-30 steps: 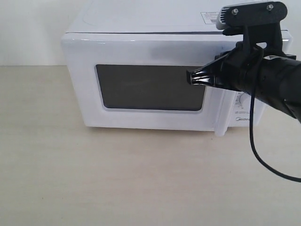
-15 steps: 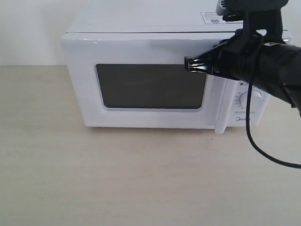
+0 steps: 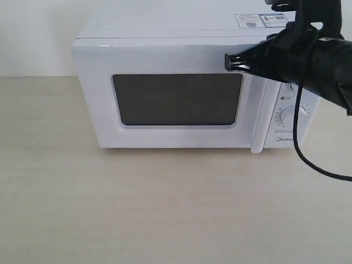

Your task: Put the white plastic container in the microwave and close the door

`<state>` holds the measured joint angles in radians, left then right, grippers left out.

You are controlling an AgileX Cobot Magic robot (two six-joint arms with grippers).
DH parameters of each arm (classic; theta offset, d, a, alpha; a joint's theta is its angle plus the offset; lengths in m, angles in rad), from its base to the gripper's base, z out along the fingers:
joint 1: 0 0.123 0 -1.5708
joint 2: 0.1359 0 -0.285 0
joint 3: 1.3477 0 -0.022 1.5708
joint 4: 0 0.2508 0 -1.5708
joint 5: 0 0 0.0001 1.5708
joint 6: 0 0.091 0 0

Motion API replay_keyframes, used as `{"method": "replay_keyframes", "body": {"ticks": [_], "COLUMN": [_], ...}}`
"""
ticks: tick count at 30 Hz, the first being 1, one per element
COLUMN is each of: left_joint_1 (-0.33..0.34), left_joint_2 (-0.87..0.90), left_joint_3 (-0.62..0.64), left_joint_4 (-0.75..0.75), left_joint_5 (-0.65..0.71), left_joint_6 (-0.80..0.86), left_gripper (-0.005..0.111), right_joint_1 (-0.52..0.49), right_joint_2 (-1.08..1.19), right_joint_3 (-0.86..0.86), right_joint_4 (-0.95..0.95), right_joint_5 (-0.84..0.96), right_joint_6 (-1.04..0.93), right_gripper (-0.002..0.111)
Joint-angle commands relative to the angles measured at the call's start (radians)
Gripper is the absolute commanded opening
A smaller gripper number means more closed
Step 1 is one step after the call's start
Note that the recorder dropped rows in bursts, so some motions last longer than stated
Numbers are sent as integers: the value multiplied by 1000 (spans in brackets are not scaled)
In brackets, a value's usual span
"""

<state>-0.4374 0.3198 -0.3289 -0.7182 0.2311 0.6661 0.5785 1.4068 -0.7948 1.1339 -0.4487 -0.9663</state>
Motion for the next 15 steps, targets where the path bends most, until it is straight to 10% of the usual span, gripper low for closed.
{"method": "replay_keyframes", "body": {"ticks": [1, 15], "left_joint_1": [-4, -4], "left_joint_2": [-4, -4], "left_joint_3": [7, 24], "left_joint_4": [1, 5], "left_joint_5": [-10, -48], "left_joint_6": [-10, -4], "left_gripper": [4, 4], "right_joint_1": [-9, 272], "right_joint_2": [-8, -317], "right_joint_3": [-5, 278], "right_joint_4": [-2, -69], "right_joint_5": [112, 69], "right_joint_6": [-10, -37], "right_gripper": [0, 0]}}
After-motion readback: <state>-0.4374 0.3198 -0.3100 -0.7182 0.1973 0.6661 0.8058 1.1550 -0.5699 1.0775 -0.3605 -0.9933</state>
